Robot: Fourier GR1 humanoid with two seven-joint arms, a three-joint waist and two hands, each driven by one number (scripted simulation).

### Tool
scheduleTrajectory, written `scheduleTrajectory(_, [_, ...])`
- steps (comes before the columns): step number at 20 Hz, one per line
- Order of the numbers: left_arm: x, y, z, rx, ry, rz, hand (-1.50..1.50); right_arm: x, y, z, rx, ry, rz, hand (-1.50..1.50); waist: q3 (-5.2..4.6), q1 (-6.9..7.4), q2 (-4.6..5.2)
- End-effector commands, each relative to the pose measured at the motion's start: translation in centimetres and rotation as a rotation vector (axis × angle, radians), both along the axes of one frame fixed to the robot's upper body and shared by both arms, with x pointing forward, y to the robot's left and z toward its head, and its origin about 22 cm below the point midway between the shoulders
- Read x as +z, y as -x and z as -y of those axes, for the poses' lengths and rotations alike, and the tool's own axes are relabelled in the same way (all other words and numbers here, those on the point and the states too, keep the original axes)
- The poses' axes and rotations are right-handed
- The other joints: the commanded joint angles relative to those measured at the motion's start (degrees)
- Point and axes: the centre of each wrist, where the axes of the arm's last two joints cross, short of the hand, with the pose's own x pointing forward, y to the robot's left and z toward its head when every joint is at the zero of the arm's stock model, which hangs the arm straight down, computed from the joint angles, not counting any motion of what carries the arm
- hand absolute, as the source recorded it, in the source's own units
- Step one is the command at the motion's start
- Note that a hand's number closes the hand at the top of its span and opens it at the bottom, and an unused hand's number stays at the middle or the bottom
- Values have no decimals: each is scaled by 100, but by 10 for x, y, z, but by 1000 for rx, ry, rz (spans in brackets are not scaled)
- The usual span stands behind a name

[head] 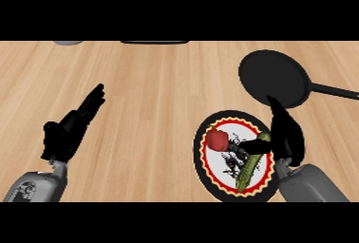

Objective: Pick the bell pepper from the plate and place it in the pan

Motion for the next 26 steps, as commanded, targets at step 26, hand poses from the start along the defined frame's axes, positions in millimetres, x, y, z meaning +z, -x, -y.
scheduleTrajectory(26, [-15,7,5,8,9,-26,0,48,-65,-124,63,249,-829,-150,6,-86,-19])
